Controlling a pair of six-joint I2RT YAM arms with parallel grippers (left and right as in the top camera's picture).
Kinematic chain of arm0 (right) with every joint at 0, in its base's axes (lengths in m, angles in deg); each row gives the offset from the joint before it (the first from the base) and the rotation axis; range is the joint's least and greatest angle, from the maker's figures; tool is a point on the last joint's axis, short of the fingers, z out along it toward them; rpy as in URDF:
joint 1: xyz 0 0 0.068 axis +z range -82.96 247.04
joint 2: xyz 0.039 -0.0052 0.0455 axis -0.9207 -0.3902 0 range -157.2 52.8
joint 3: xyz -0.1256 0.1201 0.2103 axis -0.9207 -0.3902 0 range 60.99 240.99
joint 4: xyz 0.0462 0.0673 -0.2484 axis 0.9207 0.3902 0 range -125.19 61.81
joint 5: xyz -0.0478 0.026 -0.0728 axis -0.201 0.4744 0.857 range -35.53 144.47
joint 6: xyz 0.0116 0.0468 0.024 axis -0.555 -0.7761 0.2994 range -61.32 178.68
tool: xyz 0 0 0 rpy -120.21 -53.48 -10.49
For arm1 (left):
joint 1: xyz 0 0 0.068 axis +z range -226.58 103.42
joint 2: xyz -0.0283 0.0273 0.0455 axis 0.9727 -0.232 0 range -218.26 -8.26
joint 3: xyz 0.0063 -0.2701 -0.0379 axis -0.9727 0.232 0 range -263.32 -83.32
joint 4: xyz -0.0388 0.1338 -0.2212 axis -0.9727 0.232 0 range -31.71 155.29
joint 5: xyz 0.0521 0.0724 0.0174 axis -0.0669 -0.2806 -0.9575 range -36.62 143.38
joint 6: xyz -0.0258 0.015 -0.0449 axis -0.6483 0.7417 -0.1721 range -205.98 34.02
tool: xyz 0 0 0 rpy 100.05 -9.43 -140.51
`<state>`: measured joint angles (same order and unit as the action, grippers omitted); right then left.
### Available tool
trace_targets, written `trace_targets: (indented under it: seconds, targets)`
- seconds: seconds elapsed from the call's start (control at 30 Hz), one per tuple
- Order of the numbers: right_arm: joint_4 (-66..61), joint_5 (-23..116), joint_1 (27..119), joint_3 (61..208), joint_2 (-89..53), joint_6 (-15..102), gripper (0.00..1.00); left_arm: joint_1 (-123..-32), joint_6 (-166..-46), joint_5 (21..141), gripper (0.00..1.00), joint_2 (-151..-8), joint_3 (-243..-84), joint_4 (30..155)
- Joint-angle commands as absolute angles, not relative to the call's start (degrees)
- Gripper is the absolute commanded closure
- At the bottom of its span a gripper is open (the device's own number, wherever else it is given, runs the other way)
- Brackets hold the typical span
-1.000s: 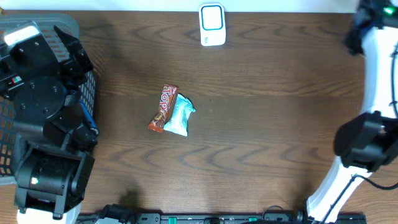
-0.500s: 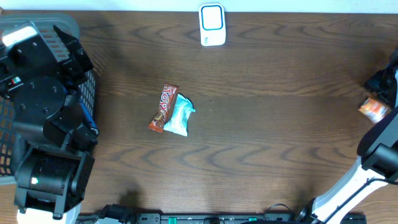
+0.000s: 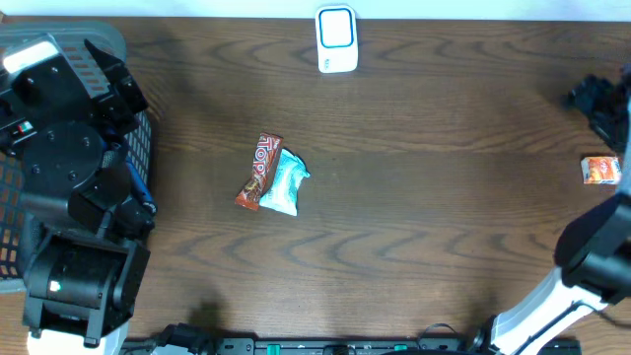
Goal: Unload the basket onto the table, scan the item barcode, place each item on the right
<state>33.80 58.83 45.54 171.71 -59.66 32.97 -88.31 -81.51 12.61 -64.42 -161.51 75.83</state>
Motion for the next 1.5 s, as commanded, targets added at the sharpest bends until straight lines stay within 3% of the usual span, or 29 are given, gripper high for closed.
trace_targets:
  seconds: [0.0, 0.2, 0.43, 0.53, 0.77, 0.97, 1.0, 1.03, 1.23, 1.3, 1.47]
  targets:
    - [36.19, 53.74, 54.7, 173.11, -55.59, 32.55, 0.07, -88.11, -82.21, 14.05, 0.02, -64.18, -161.16, 75.31]
    - [40.23, 51.88, 73.01, 171.45, -56.23, 32.62, 0.03, -88.11, -82.19, 14.38, 0.02, -64.07, -161.18, 75.28]
    - [39.86, 64.71, 92.62, 166.03, -57.45, 33.67, 0.01, -88.11, -82.17, 14.36, 0.02, -62.98, -161.16, 74.65]
    - [37.56, 60.67, 98.48, 163.14, -57.45, 33.78, 0.01, -88.11, -82.19, 14.36, 0.02, -61.82, -161.16, 74.61]
    - [23.99, 29.24, 100.6, 157.31, -57.85, 39.07, 0.01, -88.11, -82.19, 14.36, 0.02, -59.39, -161.16, 74.69]
    - [18.68, 17.35, 98.67, 156.21, -62.11, 41.64, 0.01, -88.11, -82.19, 14.36, 0.02, -57.84, -161.16, 74.72]
    - [18.39, 15.95, 98.67, 156.21, -62.79, 41.62, 0.04, -88.11, -82.21, 14.36, 0.02, -57.64, -161.18, 74.72]
    - [17.89, 14.37, 98.67, 156.21, -63.59, 41.62, 0.13, -88.11, -82.21, 14.36, 0.02, -57.49, -161.16, 74.72]
    - [14.33, 11.05, 99.2, 156.19, -65.43, 41.8, 0.87, -88.11, -82.19, 14.36, 0.02, -57.1, -161.16, 74.72]
    - [14.11, 10.94, 99.35, 156.19, -65.95, 41.51, 0.99, -88.11, -82.21, 14.36, 0.02, -57.1, -161.16, 74.72]
    - [11.05, 7.42, 99.77, 156.17, -68.21, 41.62, 0.99, -88.11, -82.19, 14.36, 0.02, -57.1, -161.16, 74.74]
